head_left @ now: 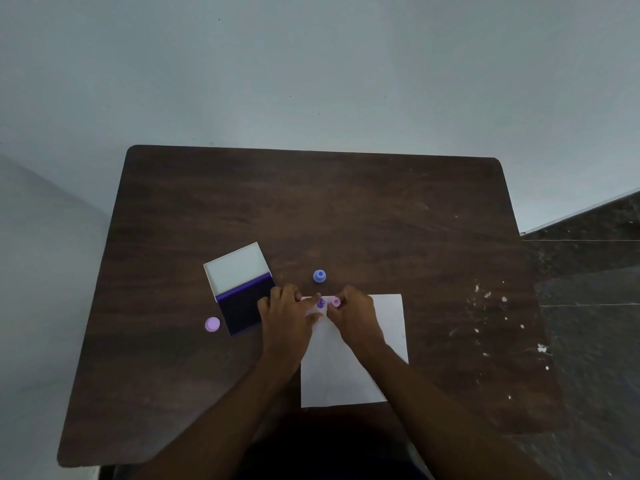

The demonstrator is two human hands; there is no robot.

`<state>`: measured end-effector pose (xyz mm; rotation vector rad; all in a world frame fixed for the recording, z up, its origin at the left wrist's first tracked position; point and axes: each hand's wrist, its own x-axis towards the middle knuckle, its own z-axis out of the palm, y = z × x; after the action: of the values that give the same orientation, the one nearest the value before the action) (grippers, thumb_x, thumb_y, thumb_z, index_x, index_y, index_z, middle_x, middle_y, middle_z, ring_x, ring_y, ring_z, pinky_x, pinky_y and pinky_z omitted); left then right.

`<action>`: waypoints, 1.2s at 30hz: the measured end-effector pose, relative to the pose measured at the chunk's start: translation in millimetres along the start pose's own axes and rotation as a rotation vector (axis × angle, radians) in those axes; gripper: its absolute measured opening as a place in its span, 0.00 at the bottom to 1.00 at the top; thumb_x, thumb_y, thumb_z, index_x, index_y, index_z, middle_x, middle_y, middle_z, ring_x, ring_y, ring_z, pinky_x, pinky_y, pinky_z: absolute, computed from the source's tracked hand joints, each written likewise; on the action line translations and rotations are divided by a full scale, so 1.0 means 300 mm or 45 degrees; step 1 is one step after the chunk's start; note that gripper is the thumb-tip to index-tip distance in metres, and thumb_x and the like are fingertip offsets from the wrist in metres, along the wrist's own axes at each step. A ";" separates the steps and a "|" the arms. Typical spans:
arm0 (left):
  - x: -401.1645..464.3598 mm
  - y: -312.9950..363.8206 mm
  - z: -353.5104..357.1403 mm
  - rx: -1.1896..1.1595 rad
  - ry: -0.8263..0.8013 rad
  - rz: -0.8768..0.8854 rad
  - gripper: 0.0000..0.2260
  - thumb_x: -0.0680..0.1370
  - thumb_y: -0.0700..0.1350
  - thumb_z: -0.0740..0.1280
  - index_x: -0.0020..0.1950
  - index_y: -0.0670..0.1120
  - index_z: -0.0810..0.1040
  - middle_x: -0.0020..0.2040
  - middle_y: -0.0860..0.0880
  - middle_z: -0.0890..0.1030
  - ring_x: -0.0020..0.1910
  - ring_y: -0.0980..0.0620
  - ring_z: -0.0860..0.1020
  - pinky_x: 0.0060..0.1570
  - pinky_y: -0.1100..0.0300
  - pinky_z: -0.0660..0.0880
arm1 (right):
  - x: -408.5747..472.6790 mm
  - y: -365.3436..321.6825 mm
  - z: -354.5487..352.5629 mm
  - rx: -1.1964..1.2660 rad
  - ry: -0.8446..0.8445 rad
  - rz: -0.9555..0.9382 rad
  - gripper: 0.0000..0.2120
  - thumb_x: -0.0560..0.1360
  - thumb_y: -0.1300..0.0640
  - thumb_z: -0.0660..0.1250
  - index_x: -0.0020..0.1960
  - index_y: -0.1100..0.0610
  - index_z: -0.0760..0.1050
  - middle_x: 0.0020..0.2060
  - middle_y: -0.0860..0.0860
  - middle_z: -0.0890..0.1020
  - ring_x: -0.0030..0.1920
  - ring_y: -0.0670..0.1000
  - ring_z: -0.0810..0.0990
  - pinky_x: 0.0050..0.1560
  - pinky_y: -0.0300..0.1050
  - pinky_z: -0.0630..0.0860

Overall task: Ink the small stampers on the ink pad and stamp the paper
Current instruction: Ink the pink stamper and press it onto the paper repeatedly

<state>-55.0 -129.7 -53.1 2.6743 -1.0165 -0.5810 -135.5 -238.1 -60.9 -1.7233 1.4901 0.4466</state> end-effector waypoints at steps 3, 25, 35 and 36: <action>0.004 -0.004 0.002 -0.014 -0.007 -0.028 0.21 0.71 0.58 0.72 0.60 0.48 0.77 0.60 0.48 0.78 0.60 0.48 0.72 0.59 0.55 0.65 | -0.006 -0.007 -0.002 -0.007 -0.004 0.003 0.13 0.72 0.47 0.72 0.45 0.53 0.71 0.40 0.50 0.76 0.36 0.46 0.72 0.43 0.40 0.68; 0.012 0.010 0.003 0.154 0.040 0.107 0.21 0.71 0.59 0.71 0.59 0.50 0.78 0.59 0.49 0.79 0.58 0.49 0.73 0.56 0.54 0.67 | -0.106 0.044 -0.131 0.281 0.411 -0.216 0.10 0.72 0.46 0.70 0.39 0.50 0.74 0.35 0.44 0.81 0.33 0.46 0.79 0.30 0.35 0.70; -0.012 -0.010 -0.032 0.082 0.082 0.059 0.19 0.73 0.57 0.69 0.61 0.51 0.78 0.59 0.49 0.79 0.56 0.50 0.74 0.53 0.56 0.66 | -0.117 0.038 -0.112 0.295 0.348 -0.250 0.10 0.72 0.47 0.71 0.44 0.53 0.75 0.41 0.48 0.83 0.37 0.46 0.79 0.33 0.34 0.70; -0.018 -0.026 -0.040 0.055 0.095 0.050 0.18 0.74 0.56 0.69 0.61 0.51 0.78 0.58 0.49 0.80 0.55 0.50 0.75 0.52 0.56 0.67 | -0.117 0.034 -0.106 0.312 0.341 -0.257 0.10 0.72 0.48 0.71 0.44 0.52 0.74 0.41 0.48 0.83 0.38 0.46 0.79 0.34 0.35 0.71</action>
<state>-48.9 -119.7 -43.6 2.6847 -1.0703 -0.4524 -160.9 -238.8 -19.7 -1.7611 1.4647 -0.0736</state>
